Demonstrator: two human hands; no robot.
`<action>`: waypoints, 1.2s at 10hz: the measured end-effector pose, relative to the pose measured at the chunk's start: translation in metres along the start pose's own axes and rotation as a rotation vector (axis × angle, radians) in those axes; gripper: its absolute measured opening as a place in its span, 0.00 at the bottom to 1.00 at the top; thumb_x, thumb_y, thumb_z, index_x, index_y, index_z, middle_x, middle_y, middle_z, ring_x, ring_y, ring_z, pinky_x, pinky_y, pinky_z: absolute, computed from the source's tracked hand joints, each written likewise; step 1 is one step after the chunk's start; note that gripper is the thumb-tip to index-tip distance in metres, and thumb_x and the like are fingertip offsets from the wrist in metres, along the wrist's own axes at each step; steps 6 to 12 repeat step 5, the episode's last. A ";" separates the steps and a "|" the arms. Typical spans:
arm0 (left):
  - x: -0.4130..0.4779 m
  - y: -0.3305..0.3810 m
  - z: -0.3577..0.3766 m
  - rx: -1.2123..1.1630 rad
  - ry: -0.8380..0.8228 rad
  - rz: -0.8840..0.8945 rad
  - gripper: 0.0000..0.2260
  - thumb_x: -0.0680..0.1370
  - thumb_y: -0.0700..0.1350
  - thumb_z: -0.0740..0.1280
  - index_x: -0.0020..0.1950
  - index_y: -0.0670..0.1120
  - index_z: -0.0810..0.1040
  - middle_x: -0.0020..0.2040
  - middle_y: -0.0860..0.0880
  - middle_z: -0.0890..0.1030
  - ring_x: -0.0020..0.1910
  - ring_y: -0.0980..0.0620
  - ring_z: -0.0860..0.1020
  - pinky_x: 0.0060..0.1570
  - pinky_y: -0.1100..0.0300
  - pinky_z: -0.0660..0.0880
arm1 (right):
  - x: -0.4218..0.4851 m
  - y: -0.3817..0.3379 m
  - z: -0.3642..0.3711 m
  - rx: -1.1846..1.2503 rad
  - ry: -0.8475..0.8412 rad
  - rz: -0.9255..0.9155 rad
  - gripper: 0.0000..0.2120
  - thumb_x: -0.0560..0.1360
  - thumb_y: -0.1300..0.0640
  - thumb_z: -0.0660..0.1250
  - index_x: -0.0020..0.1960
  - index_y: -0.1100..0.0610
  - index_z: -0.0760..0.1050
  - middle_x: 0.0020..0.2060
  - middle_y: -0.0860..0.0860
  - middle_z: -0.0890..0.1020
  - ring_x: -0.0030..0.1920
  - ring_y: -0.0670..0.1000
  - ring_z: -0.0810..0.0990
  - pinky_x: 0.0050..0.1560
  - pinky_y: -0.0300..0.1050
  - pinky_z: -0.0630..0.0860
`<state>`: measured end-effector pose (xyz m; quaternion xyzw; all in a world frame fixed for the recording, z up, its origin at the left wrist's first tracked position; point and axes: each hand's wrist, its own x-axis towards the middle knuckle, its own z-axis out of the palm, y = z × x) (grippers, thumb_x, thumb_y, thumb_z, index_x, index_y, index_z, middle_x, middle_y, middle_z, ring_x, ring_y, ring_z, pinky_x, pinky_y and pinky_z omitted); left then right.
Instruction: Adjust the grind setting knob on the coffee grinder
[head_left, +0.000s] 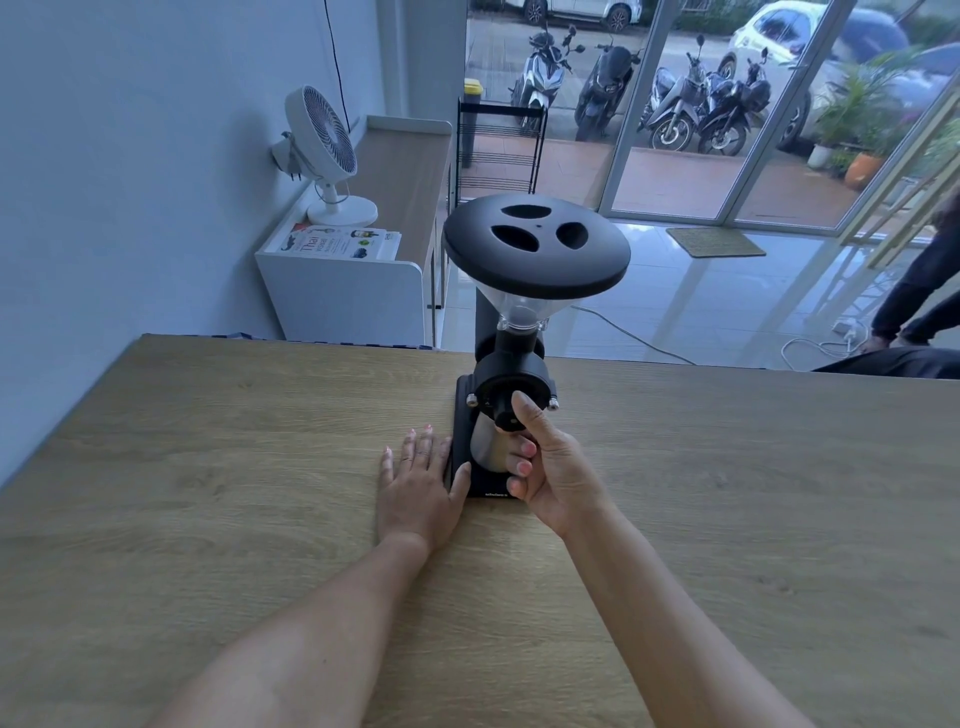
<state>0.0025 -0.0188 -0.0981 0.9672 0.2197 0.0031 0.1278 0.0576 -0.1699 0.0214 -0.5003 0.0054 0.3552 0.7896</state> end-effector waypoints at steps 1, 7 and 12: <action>0.000 0.000 0.000 -0.006 0.007 0.005 0.30 0.81 0.63 0.41 0.81 0.54 0.51 0.82 0.50 0.49 0.81 0.49 0.44 0.78 0.44 0.41 | 0.000 0.000 0.000 0.002 0.000 0.001 0.18 0.63 0.41 0.80 0.40 0.54 0.82 0.24 0.46 0.68 0.22 0.44 0.68 0.21 0.39 0.66; 0.003 -0.002 -0.001 -0.040 -0.038 0.004 0.31 0.80 0.64 0.39 0.81 0.54 0.47 0.82 0.51 0.45 0.80 0.50 0.40 0.77 0.46 0.36 | -0.014 0.010 -0.004 -0.078 -0.004 -0.065 0.27 0.71 0.34 0.70 0.50 0.59 0.82 0.27 0.51 0.72 0.25 0.49 0.72 0.25 0.45 0.75; 0.003 -0.002 -0.001 -0.040 -0.038 0.004 0.31 0.80 0.64 0.39 0.81 0.54 0.47 0.82 0.51 0.45 0.80 0.50 0.40 0.77 0.46 0.36 | -0.014 0.010 -0.004 -0.078 -0.004 -0.065 0.27 0.71 0.34 0.70 0.50 0.59 0.82 0.27 0.51 0.72 0.25 0.49 0.72 0.25 0.45 0.75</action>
